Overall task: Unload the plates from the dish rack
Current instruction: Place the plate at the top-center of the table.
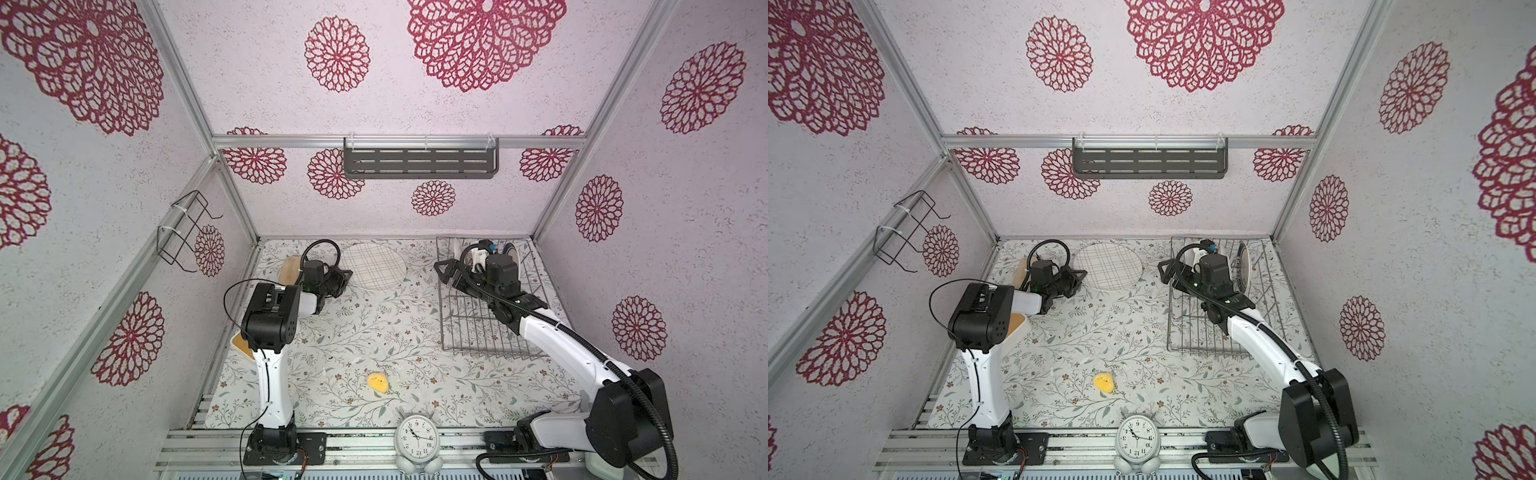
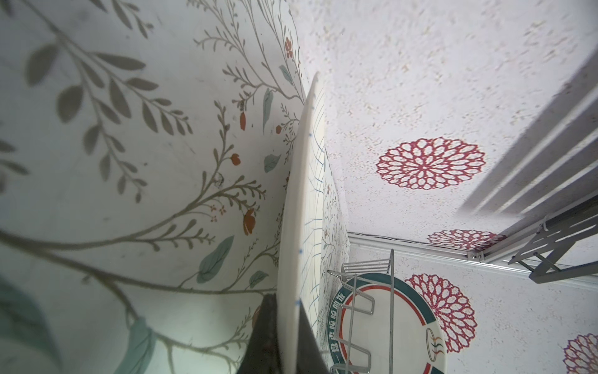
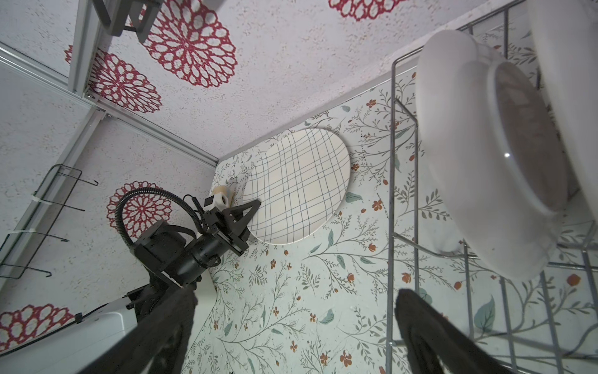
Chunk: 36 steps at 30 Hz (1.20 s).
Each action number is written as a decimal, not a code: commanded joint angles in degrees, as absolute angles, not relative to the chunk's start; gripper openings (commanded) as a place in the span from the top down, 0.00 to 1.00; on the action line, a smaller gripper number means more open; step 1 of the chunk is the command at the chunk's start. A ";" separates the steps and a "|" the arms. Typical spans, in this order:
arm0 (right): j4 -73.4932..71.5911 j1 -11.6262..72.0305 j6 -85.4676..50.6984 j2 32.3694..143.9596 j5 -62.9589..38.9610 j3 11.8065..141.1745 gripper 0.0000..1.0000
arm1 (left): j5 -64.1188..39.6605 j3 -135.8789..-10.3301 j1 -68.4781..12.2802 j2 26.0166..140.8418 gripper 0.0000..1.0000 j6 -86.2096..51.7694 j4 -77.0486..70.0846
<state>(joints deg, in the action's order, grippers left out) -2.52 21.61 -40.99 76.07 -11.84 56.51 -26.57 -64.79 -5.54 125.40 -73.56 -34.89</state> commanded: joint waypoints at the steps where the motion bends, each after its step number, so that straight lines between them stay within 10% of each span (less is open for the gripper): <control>1: -2.88 21.02 -39.73 75.73 -10.12 58.68 0.01 | -27.70 -66.35 -5.78 126.05 0.99 -74.18 -37.91; 11: -3.17 20.17 -40.43 74.80 -8.96 57.92 0.01 | -26.63 -66.70 -5.90 126.42 0.60 -74.09 -35.30; 36: -2.12 17.81 -40.78 70.71 -6.75 54.99 0.01 | -18.95 -68.80 -5.89 123.95 0.02 -66.69 -15.97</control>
